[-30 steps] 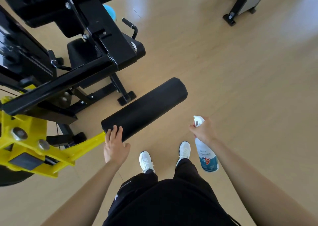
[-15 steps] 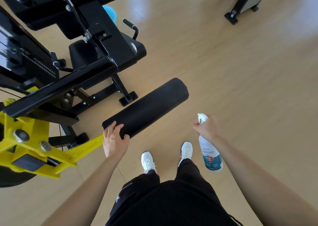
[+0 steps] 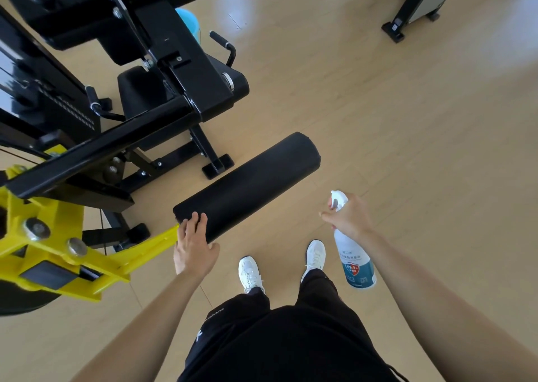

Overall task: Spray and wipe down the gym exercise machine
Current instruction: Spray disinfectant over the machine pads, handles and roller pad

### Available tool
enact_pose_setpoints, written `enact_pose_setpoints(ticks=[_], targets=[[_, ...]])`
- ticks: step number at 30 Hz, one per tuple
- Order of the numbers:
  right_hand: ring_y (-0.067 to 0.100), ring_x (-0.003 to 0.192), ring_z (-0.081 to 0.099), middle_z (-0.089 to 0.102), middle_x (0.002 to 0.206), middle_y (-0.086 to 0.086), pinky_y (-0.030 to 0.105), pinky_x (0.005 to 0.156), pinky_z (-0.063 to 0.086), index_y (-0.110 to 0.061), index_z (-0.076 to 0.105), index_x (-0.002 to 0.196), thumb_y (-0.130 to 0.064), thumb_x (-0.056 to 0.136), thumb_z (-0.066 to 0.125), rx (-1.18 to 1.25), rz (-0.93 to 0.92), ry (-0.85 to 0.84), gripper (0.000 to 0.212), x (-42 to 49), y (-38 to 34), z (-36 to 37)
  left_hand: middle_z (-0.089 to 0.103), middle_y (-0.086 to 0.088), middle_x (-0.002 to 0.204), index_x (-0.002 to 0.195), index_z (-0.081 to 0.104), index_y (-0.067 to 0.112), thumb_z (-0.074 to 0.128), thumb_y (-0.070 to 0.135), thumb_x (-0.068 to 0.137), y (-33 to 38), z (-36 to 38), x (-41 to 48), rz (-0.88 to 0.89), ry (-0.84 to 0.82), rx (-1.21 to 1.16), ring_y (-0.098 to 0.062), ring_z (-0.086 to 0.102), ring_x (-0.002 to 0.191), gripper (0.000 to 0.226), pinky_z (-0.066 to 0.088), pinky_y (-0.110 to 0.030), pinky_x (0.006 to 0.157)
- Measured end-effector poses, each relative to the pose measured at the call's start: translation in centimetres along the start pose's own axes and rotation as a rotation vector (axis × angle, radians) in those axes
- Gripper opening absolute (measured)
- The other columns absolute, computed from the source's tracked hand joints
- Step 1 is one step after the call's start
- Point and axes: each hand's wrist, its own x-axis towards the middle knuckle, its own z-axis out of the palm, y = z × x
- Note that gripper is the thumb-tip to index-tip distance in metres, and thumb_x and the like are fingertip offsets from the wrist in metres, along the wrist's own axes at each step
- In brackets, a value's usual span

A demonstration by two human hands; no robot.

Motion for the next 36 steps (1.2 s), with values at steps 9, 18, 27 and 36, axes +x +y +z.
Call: enact_pose_setpoints(ticks=[9,18,27,36], targets=[[0.024,0.056,0.066,0.063,0.075,0.006,0.024,0.056,0.050,-0.019,0.057,0.085,-0.015,0.085,0.075,0.041,0.125,0.015,0.018,0.1,-0.4,0.4,0.056,-0.008,0.131,0.136,0.064,0.014,0.072,0.011,0.084,-0.3,-1.4,-0.1,-0.011,0.233,-0.288,-0.031,0.048,0.120,0.052,0.051,-0.048,0.091],[0.015,0.068,0.065,0.058,0.084,-0.005,0.029,0.068,0.060,-0.014,0.070,0.115,-0.013,0.085,0.078,-0.076,-0.075,-0.157,0.031,-0.9,-1.8,4.5,0.014,-0.002,0.172,0.164,0.016,0.016,0.069,0.026,0.093,-1.1,-1.6,3.4,-0.077,-0.018,-0.204,-0.026,0.007,0.158,0.090,0.027,-0.048,0.124],[0.024,0.062,0.067,0.061,0.073,-0.002,0.046,0.062,0.062,-0.023,0.054,0.073,-0.033,0.074,0.083,-0.191,-0.239,-0.335,0.031,-2.9,-6.4,10.2,0.027,0.000,0.169,0.161,0.032,0.017,0.068,0.013,0.090,-3.5,-2.4,3.6,-0.009,-0.041,-0.281,-0.022,0.016,0.156,0.080,0.022,-0.043,0.126],[0.031,0.072,0.074,0.064,0.081,0.004,0.044,0.073,0.064,-0.010,0.064,0.097,-0.028,0.083,0.080,-0.145,-0.201,-0.368,0.028,-3.8,-8.5,11.6,0.032,-0.002,0.166,0.159,0.037,0.017,0.061,0.001,0.091,-4.2,-2.8,4.9,-0.015,-0.080,-0.323,-0.026,0.023,0.152,0.073,0.024,-0.044,0.125]])
